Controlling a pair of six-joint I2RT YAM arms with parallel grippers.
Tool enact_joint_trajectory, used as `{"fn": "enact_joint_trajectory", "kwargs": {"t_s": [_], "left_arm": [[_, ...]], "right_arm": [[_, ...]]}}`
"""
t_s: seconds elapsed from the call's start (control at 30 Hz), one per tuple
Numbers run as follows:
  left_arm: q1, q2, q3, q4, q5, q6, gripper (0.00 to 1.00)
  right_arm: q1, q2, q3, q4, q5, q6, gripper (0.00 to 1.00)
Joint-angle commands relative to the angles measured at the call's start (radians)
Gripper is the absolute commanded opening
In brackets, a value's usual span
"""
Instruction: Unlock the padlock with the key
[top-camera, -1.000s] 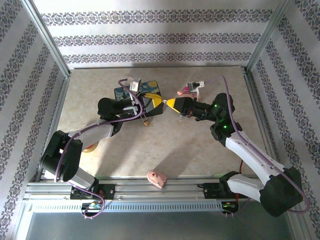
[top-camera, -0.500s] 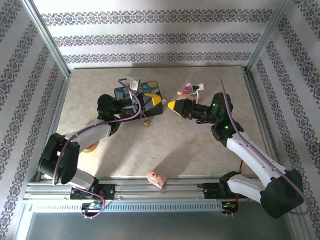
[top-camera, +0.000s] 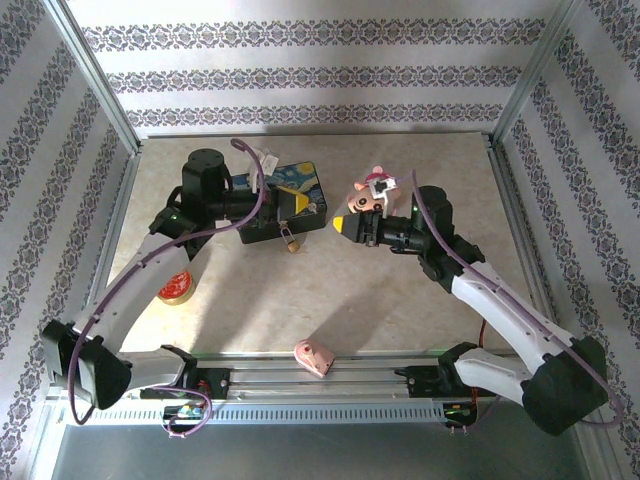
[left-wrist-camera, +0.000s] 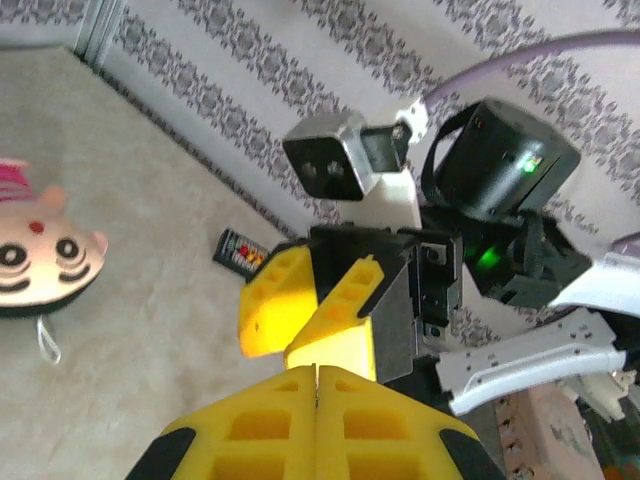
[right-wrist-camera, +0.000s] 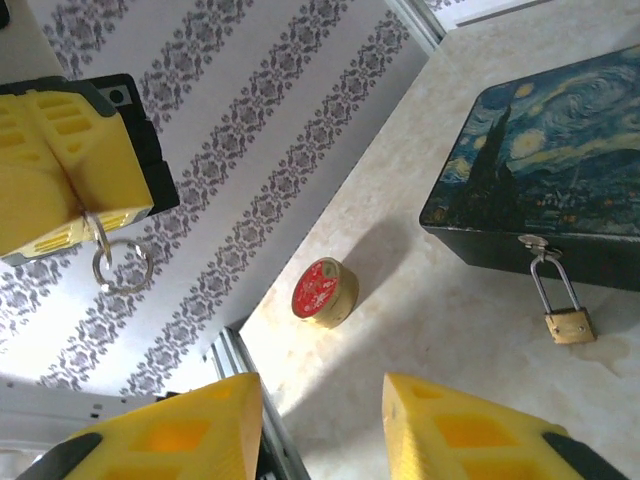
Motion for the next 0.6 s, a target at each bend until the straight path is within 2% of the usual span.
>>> {"fn": "enact_joint_trajectory", "kwargs": {"t_s": [0.0,0.23,0.57], "left_arm": [[0.006,-0.02,0.021,-0.272,0.02,0.133,0.0],[0.006,-0.031,0.045,-0.384,0.026,0.223,0.0],[0.006,-0.031,0.021,-0.295,0.098,0.169,0.0]], "right_arm": [[0.046,0.034,0.052,0.074,0.017,-0.102,0.38],[0.078,0.046,0.061,0.16,-0.055,-0.108,0.39],[0.129,0.033,0.053,0.189,-0.122,-0.125,0.42]]}}
